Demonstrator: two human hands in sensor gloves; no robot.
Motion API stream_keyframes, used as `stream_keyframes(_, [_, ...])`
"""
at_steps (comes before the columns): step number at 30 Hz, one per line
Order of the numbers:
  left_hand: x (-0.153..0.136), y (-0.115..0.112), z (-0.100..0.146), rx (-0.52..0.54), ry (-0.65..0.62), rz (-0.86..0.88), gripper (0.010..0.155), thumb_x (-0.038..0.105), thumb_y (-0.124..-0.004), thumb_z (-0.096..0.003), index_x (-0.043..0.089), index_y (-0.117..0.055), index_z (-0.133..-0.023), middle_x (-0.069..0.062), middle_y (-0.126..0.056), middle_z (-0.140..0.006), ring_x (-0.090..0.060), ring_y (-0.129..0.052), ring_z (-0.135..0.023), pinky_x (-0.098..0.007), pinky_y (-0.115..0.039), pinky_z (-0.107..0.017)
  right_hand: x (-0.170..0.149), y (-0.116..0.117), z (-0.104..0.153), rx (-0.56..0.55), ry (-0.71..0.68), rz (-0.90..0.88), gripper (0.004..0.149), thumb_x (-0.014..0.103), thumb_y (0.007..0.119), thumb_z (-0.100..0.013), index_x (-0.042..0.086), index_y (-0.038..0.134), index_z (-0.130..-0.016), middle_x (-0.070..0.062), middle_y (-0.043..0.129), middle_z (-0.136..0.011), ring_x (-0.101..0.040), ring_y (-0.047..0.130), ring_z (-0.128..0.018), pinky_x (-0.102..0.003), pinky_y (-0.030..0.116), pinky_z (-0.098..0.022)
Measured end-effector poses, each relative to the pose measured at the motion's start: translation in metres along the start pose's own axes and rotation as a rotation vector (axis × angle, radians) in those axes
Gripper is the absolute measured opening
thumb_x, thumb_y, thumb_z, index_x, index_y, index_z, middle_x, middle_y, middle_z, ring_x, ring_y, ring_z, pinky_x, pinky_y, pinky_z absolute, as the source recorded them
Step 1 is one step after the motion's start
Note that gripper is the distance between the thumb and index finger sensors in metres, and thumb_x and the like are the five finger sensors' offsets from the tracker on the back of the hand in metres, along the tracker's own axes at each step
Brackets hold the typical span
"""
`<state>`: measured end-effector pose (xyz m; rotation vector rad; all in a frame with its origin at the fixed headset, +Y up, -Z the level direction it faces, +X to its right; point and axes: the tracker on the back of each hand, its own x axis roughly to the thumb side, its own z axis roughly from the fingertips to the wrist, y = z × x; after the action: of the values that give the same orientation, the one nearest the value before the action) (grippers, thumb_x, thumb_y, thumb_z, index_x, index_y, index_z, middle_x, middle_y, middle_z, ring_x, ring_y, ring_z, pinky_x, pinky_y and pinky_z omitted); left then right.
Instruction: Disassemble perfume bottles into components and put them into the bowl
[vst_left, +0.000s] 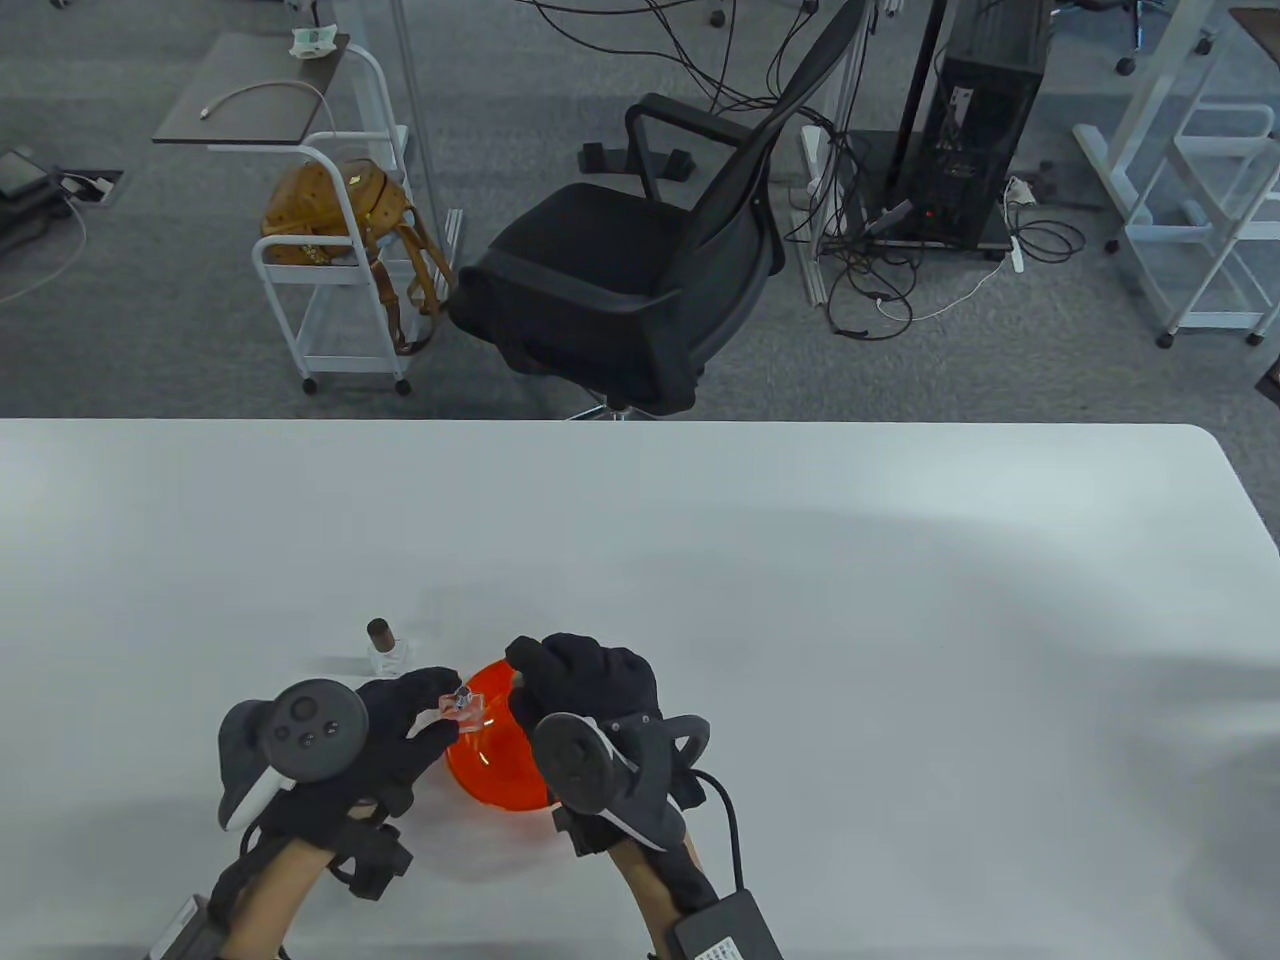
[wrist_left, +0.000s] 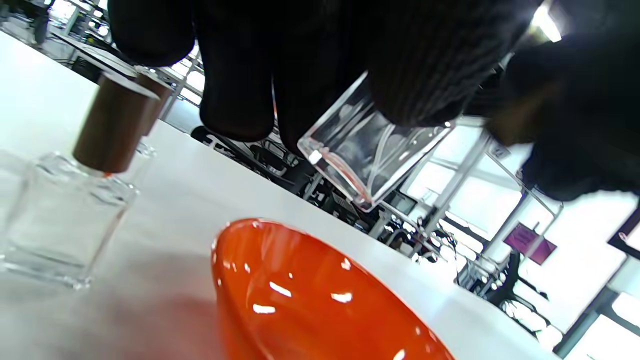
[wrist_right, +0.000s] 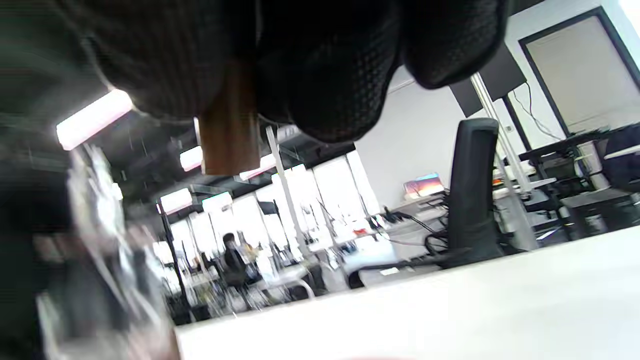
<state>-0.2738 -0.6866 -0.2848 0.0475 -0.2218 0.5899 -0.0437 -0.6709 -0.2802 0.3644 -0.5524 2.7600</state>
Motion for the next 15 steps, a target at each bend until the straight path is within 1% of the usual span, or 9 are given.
stream_keyframes(2, [-0.006,0.005,0.001,0.015,0.024,0.038,0.054,0.041,-0.086,-0.0441,0.025,-0.080,-0.095,-0.007,-0.102,-0.091,-0.034,-0.101,-0.081,-0.058,-0.071,-0.065,0.004,0.022,-0.001,0.104,-0.030,0.152,0.054,0.041,0.088,-0.034,0.033,0.076,-0.087,0.004,0.088,-0.087,-0.010,0.100,-0.061,-0.053,0.076,-0.063])
stream_keyframes(6, [-0.012,0.010,0.001,0.043,0.036,0.090,0.054,0.039,-0.085,-0.0444,0.024,-0.079,-0.096,-0.008,-0.100,-0.091,-0.033,-0.103,-0.075,-0.058,-0.073,-0.062,0.014,0.054,0.001,0.253,-0.127,0.397,0.051,0.044,0.089,-0.033,0.037,0.081,-0.083,0.008,0.093,-0.085,-0.011,0.100,-0.065,-0.054,0.073,-0.066])
stream_keyframes(8, [-0.014,0.012,0.001,0.054,0.036,0.110,0.054,0.039,-0.085,-0.0445,0.024,-0.078,-0.096,-0.009,-0.099,-0.092,-0.033,-0.105,-0.073,-0.058,-0.075,-0.061,0.018,0.063,0.001,0.292,-0.143,0.442,0.051,0.046,0.089,-0.032,0.039,0.082,-0.082,0.010,0.094,-0.084,-0.012,0.099,-0.068,-0.056,0.070,-0.068])
stream_keyframes(9, [-0.015,0.012,0.001,0.055,0.030,0.124,0.054,0.039,-0.086,-0.0442,0.023,-0.079,-0.095,-0.009,-0.100,-0.091,-0.032,-0.107,-0.071,-0.057,-0.076,-0.060,0.020,0.069,0.001,0.330,-0.153,0.471,0.051,0.046,0.088,-0.032,0.040,0.083,-0.082,0.012,0.094,-0.084,-0.012,0.097,-0.072,-0.057,0.068,-0.070])
stream_keyframes(12, [-0.014,0.011,0.000,0.055,0.015,0.126,0.054,0.040,-0.089,-0.0426,0.022,-0.081,-0.094,-0.009,-0.102,-0.087,-0.030,-0.110,-0.067,-0.057,-0.080,-0.058,0.022,0.077,0.002,0.405,-0.160,0.494,0.051,0.049,0.087,-0.031,0.041,0.083,-0.081,0.015,0.094,-0.084,-0.015,0.092,-0.079,-0.060,0.062,-0.072])
stream_keyframes(15, [-0.010,0.009,0.000,0.045,0.000,0.102,0.056,0.039,-0.092,-0.0406,0.023,-0.081,-0.093,-0.008,-0.103,-0.087,-0.028,-0.111,-0.065,-0.057,-0.081,-0.058,0.021,0.080,0.003,0.431,-0.155,0.482,0.052,0.050,0.087,-0.031,0.041,0.083,-0.082,0.015,0.094,-0.085,-0.016,0.091,-0.081,-0.061,0.061,-0.073])
